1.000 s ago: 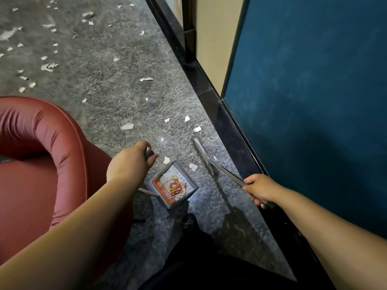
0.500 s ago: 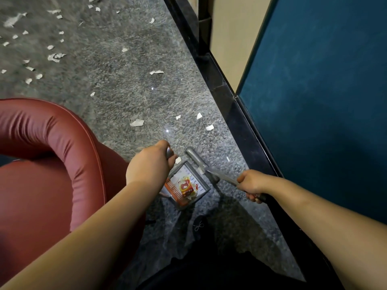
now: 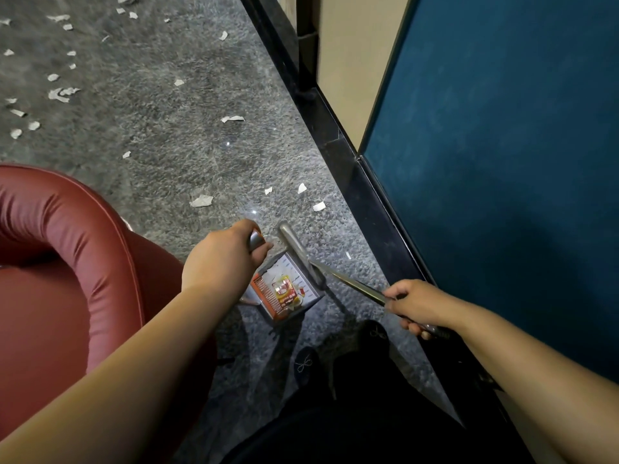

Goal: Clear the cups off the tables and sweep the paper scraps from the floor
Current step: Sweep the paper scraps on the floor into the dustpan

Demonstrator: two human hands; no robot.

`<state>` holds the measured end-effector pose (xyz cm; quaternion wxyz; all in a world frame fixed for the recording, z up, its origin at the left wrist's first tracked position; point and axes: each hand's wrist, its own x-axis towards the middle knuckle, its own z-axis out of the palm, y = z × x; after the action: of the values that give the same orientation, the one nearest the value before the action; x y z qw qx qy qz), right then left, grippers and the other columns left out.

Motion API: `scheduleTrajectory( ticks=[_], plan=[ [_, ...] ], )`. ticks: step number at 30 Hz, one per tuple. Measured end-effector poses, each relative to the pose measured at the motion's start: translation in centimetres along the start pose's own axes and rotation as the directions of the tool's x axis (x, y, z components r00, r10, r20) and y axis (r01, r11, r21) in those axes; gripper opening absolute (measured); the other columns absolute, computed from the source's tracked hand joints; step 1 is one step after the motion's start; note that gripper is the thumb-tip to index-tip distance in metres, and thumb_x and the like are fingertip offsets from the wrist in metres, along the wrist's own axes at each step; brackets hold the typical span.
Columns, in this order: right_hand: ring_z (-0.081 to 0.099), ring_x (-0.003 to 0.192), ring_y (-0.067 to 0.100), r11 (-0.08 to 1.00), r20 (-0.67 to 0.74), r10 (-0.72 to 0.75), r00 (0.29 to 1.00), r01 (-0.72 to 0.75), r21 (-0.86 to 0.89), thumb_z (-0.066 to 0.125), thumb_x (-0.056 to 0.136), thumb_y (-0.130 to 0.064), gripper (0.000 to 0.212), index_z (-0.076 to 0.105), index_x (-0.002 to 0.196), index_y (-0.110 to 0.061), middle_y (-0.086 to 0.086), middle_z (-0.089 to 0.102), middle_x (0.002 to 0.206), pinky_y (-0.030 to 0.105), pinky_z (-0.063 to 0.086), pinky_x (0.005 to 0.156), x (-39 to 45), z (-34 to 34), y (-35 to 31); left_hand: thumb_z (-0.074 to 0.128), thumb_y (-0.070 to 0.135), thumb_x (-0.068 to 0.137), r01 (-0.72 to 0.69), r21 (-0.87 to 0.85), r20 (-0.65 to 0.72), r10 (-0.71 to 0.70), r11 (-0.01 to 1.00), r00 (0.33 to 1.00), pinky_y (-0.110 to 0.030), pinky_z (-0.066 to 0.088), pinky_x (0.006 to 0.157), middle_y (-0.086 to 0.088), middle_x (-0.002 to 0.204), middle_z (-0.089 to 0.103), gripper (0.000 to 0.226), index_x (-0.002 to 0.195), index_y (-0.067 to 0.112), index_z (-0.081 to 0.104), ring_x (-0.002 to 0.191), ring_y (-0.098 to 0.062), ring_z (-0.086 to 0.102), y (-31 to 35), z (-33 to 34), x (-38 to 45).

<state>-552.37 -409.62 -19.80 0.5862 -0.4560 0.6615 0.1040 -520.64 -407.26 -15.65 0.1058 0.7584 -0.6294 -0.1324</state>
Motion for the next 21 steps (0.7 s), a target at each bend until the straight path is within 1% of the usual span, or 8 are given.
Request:
scheduleTrajectory(
  ticks=[3,6,8,11,15,17,19,21],
  plan=[
    [0.046,0.036,0.012,1.0,-0.038,0.001,0.999,0.0,0.024,0.056,0.095,-0.017,0.031,0.051,0.125,-0.019,0.009,0.056,0.061,0.021,0.037,0.037,0.5,-1.8,0.5,0.066,0.047,0.088,-0.014,-0.009,0.004,0.014,1.0,1.0,-0.029,0.038,0.054,-0.008,0.075,0.069,0.026,0.102,0.025,0.063,0.073,-0.034,0.065,1.0,0.4,0.6],
    [0.047,0.036,0.013,1.0,-0.066,-0.005,0.998,0.006,0.018,0.056,0.095,-0.015,0.034,0.05,0.129,-0.015,0.01,0.056,0.059,0.02,0.037,0.036,1.2,-4.2,0.9,0.066,0.046,0.088,-0.018,-0.028,0.016,0.019,0.999,1.0,-0.031,0.042,0.057,-0.009,0.081,0.071,0.028,0.106,0.025,0.063,0.078,-0.035,0.066,2.3,1.0,1.5],
    [0.046,0.033,0.012,1.0,-0.091,-0.015,0.996,0.014,-0.018,0.056,0.095,-0.012,0.034,0.05,0.128,-0.009,0.009,0.054,0.056,0.018,0.036,0.034,1.7,-6.1,1.3,0.065,0.046,0.088,-0.023,-0.036,0.023,0.024,0.999,0.999,-0.031,0.041,0.057,-0.008,0.081,0.07,0.028,0.105,0.024,0.063,0.078,-0.034,0.066,3.5,1.5,2.4],
    [0.047,0.034,0.012,0.996,-0.105,-0.018,0.994,0.009,-0.088,0.057,0.095,-0.012,0.033,0.051,0.127,-0.009,0.008,0.055,0.057,0.019,0.037,0.034,2.5,-9.1,1.9,0.064,0.046,0.089,-0.025,-0.025,0.056,0.027,0.999,0.998,-0.03,0.039,0.057,-0.008,0.082,0.069,0.028,0.105,0.023,0.061,0.078,-0.033,0.065,5.9,2.2,3.9],
    [0.052,0.037,0.012,0.982,-0.119,-0.014,0.993,-0.009,-0.189,0.058,0.093,-0.015,0.03,0.054,0.123,-0.01,0.005,0.059,0.057,0.018,0.04,0.039,4.4,-12.8,2.7,0.063,0.045,0.09,-0.029,0.01,0.108,0.028,1.0,0.994,-0.033,0.046,0.059,-0.009,0.085,0.069,0.028,0.106,0.022,0.06,0.079,-0.033,0.065,9.1,3.4,5.8],
    [0.052,0.037,0.012,0.967,-0.12,-0.02,0.993,-0.011,-0.254,0.058,0.093,-0.015,0.027,0.058,0.117,-0.004,0.006,0.06,0.057,0.018,0.041,0.041,5.5,-13.8,2.8,0.062,0.046,0.09,-0.002,0.041,0.122,-0.003,0.999,0.993,-0.036,0.05,0.062,-0.011,0.087,0.07,0.029,0.106,0.022,0.059,0.081,-0.034,0.065,10.0,3.7,6.9],
    [0.054,0.042,0.017,0.947,-0.099,-0.014,0.995,-0.018,-0.32,0.055,0.092,-0.014,0.027,0.061,0.113,0.0,0.011,0.064,0.06,0.023,0.046,0.048,6.6,-14.4,2.6,0.062,0.047,0.09,0.025,0.063,0.111,-0.032,0.998,0.993,-0.035,0.048,0.062,-0.013,0.088,0.07,0.03,0.105,0.022,0.06,0.083,-0.036,0.066,10.3,3.8,7.9],
    [0.059,0.051,0.021,0.918,-0.054,0.013,0.998,-0.034,-0.394,0.052,0.092,-0.013,0.025,0.062,0.111,-0.001,0.017,0.07,0.071,0.029,0.051,0.055,7.2,-14.5,2.0,0.063,0.048,0.089,0.026,0.076,0.109,-0.034,0.997,0.993,-0.035,0.047,0.061,-0.012,0.088,0.07,0.03,0.104,0.023,0.06,0.083,-0.035,0.066,10.4,3.8,8.6]
  ],
)
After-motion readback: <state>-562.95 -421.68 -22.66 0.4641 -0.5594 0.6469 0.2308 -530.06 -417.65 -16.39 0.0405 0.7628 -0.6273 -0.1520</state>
